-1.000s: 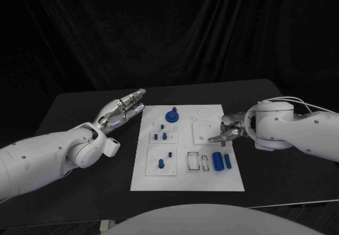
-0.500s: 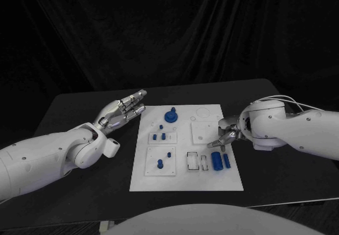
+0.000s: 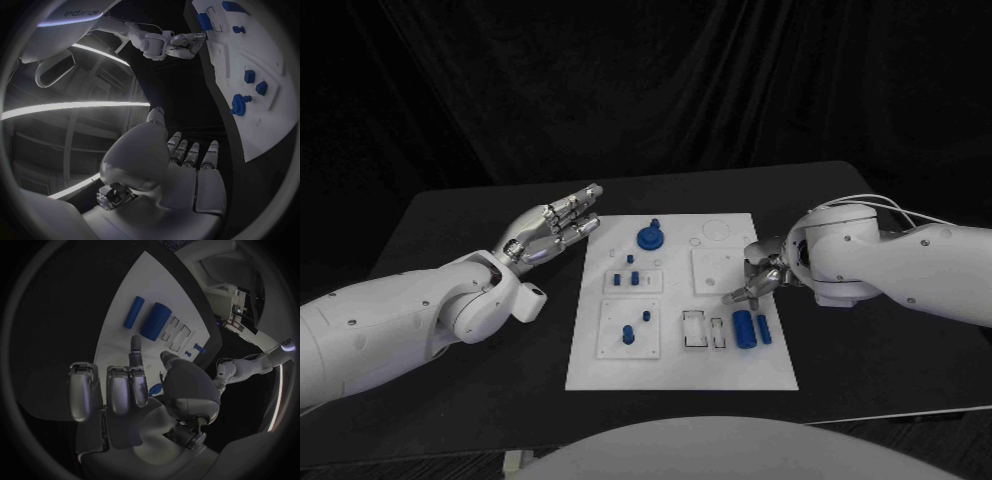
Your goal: Assemble the parts on the task board
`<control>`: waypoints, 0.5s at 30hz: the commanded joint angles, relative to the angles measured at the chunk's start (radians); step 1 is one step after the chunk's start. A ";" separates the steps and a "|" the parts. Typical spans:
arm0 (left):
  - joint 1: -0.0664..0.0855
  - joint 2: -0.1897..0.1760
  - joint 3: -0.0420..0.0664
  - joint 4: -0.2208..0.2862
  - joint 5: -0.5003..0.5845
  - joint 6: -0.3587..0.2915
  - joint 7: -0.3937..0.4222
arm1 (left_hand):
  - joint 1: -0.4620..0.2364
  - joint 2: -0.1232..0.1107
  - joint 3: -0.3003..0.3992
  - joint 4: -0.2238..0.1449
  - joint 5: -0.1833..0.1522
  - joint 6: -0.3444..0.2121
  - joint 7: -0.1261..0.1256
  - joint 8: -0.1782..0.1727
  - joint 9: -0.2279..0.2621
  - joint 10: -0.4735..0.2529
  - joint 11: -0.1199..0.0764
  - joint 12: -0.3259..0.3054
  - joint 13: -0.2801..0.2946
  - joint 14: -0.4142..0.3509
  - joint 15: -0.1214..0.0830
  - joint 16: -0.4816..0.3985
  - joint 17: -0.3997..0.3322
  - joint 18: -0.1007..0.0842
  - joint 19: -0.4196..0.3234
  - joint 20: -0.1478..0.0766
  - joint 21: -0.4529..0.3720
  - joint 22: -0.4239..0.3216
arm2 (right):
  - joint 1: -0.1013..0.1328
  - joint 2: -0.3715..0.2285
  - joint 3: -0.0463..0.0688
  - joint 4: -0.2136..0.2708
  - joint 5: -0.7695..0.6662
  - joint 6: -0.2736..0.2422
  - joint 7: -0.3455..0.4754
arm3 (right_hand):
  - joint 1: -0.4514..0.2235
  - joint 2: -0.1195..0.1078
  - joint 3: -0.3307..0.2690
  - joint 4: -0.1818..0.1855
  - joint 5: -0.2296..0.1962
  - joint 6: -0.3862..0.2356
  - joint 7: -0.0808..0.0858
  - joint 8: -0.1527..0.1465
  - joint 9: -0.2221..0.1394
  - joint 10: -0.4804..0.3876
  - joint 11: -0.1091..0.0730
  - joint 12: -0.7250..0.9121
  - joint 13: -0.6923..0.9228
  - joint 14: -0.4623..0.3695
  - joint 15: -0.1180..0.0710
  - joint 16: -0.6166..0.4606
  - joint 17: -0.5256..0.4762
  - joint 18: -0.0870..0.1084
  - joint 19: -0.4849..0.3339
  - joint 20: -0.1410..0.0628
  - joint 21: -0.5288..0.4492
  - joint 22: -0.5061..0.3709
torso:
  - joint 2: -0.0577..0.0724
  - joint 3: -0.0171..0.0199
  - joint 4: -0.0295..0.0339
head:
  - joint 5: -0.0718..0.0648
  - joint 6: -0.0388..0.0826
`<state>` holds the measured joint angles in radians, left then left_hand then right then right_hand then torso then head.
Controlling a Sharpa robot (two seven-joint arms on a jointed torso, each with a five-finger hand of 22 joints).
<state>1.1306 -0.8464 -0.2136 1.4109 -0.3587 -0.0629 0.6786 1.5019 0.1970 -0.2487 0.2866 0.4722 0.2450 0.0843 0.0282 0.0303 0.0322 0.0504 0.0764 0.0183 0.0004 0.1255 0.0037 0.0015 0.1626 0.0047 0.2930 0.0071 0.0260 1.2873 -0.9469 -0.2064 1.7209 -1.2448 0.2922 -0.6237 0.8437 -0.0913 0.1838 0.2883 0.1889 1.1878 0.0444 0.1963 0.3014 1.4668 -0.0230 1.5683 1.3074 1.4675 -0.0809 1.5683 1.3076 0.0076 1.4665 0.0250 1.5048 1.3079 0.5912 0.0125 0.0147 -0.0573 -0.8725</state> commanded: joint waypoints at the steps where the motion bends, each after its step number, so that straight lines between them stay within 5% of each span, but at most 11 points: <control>1: 0.000 0.002 0.001 0.002 0.000 0.020 0.133 | 0.010 0.000 0.005 0.001 0.004 -0.001 0.006 0.001 0.000 0.003 0.008 0.004 0.000 0.000 0.009 -0.004 -0.002 -0.008 0.002 0.003 -0.001 0.000 | -0.005 0.004 0.000 -0.006 0.005 -0.003 -0.019 | 0.007 -0.004 0.009 0.000 0.006 -0.008 0.000 -0.006 0.003 0.104 -0.002 0.003 0.263 0.103 -0.002 0.003 0.263 0.013 0.074 0.002 -0.005 0.235 | 0.000 0.0007 -0.0007 | 0.000 0.000; 15: 0.000 0.003 0.001 0.002 0.000 0.029 0.120 | 0.019 0.001 0.010 0.002 0.007 0.010 0.013 0.003 0.001 0.002 0.012 0.004 0.000 0.000 0.017 -0.004 -0.002 -0.009 0.003 0.004 0.000 0.002 | -0.019 0.018 0.000 -0.020 0.013 0.011 -0.019 | 0.038 -0.007 0.016 -0.002 0.044 -0.024 0.004 -0.011 0.019 0.104 0.001 0.003 0.263 0.103 0.001 0.003 0.263 0.014 0.072 0.004 -0.010 0.234 | 0.000 0.0014 -0.0011 | 0.001 0.000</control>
<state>1.1306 -0.8464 -0.2136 1.4117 -0.3598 -0.0480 0.6786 1.5099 0.1969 -0.2462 0.2895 0.4760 0.2520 0.0912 0.0282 0.0303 0.0356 0.0538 0.0763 0.0183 -0.0031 0.1360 0.0037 0.0009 0.1624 0.0047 0.2930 0.0071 0.0267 1.2711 -0.9300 -0.2064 1.7018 -1.2373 0.2930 -0.6258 0.8754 -0.0985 0.1920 0.2857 0.2291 1.1684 0.0464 0.1866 0.3198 1.4668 -0.0230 1.5682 1.3074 1.4675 -0.0810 1.5683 1.3075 0.0076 1.4665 0.0249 1.5000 1.3077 0.5913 0.0136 0.0138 -0.0559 -0.8725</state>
